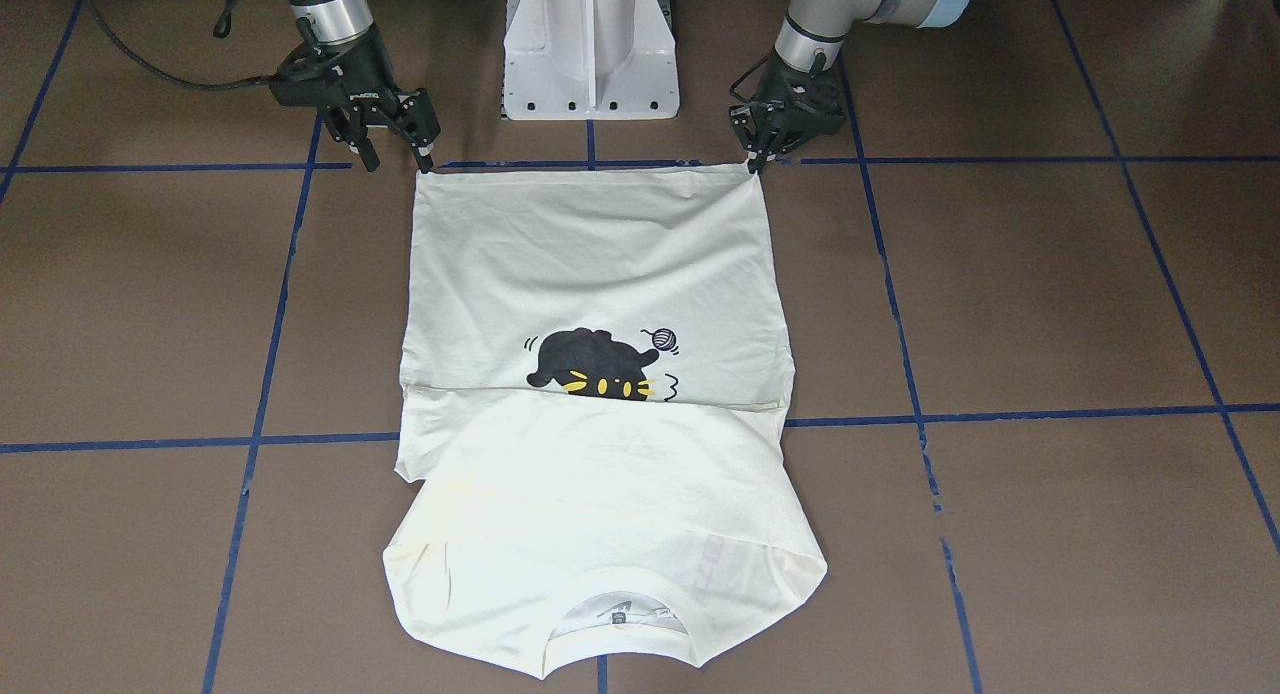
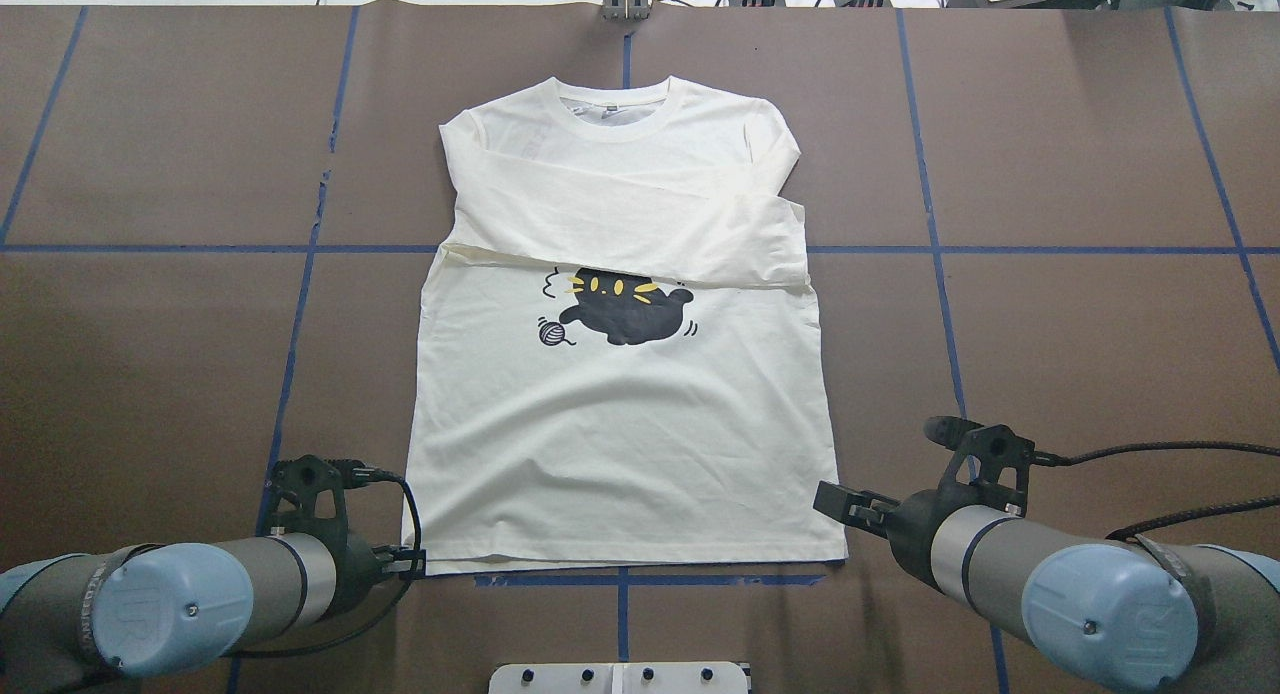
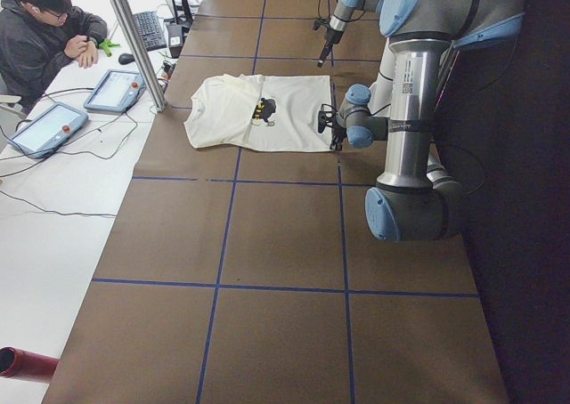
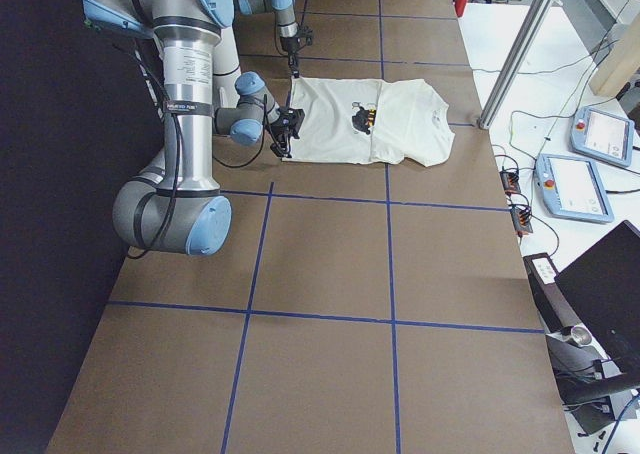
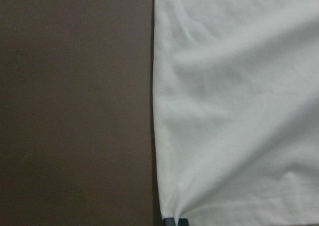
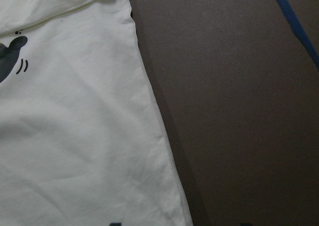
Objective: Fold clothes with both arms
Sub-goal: 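Grasp the hem corners with both grippers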
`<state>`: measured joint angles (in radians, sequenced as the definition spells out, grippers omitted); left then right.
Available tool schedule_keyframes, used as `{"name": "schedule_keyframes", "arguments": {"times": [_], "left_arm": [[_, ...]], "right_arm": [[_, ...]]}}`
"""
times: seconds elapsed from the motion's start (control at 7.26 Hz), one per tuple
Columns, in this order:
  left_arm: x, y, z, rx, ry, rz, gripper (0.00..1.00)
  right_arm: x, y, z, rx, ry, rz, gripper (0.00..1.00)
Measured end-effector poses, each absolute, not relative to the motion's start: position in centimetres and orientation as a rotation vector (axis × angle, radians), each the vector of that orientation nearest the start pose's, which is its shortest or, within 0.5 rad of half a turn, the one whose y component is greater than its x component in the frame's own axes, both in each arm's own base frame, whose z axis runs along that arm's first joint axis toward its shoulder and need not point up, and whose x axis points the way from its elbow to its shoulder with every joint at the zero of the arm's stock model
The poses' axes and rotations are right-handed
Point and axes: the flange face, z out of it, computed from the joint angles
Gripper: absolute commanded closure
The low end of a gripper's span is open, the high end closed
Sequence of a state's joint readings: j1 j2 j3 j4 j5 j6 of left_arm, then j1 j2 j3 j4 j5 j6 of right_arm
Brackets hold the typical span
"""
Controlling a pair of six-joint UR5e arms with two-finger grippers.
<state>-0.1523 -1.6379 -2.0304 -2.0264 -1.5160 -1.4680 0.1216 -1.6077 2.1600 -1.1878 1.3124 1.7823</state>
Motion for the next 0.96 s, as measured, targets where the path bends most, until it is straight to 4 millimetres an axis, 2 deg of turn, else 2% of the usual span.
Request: {"name": "schedule_keyframes", "arguments": {"times": [0.55, 0.96], "left_arm": [[47.9, -21.3, 35.9, 0.168, 0.976, -0.068, 1.0], [47.8, -21.3, 35.7, 0.167, 0.984, -0.067, 1.0]], "right_arm": [[-45.9, -17.9, 37.6, 0.251, -0.902, 0.432, 0.41], [-47.3, -17.0, 38.3, 0.279, -0.891, 0.424, 0.54]]}}
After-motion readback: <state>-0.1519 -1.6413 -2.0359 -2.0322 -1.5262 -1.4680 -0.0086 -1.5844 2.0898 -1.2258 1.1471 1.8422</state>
